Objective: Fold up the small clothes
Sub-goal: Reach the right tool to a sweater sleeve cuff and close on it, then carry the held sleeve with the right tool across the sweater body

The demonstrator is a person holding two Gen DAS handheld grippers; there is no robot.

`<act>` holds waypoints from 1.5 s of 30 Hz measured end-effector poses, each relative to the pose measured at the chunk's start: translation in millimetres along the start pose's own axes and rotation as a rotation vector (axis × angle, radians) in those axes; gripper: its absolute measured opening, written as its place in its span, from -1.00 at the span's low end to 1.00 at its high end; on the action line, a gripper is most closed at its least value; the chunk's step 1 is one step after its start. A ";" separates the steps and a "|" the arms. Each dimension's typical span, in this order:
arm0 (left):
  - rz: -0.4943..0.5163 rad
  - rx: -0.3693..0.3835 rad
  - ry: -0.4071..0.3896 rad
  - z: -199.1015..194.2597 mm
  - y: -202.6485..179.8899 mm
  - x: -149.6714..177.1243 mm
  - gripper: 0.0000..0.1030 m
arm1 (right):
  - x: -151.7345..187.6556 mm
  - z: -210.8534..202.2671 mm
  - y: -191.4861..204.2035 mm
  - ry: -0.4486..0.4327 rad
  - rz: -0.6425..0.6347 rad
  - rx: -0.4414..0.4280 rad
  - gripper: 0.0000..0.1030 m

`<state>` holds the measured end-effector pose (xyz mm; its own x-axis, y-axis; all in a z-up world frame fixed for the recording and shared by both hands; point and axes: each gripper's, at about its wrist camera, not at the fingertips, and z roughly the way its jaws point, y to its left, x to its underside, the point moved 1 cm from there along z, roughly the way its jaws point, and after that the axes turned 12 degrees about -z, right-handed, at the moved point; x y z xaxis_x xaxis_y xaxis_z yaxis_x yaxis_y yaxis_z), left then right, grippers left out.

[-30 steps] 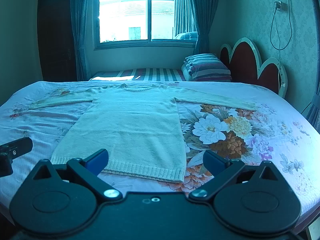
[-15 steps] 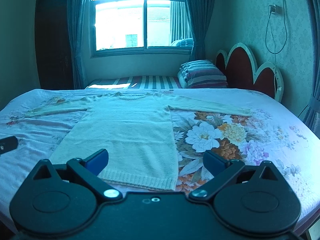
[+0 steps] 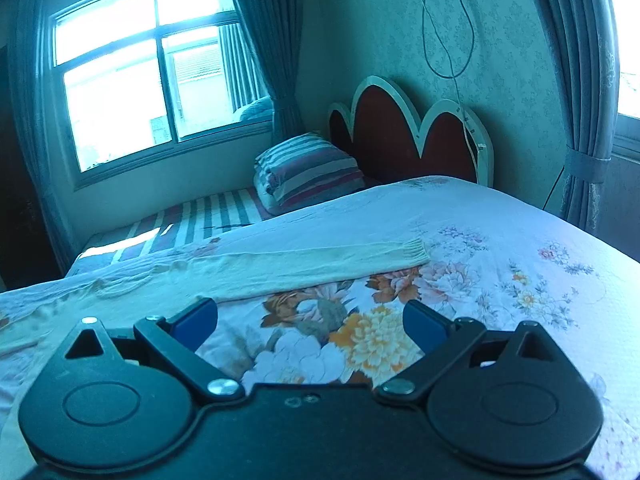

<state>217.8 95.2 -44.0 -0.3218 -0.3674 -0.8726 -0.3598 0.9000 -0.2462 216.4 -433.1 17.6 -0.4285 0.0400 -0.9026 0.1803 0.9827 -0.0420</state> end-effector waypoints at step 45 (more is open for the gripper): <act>0.010 -0.352 0.074 172.5 33.6 -23.7 1.00 | -15.2 307.3 -113.1 0.095 0.402 0.031 -0.90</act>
<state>364.4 174.7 -104.3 -0.3848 -0.3863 -0.8383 -0.6316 0.7725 -0.0661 474.6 -600.4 -95.5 -0.3983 0.4372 -0.8063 0.3757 0.8797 0.2915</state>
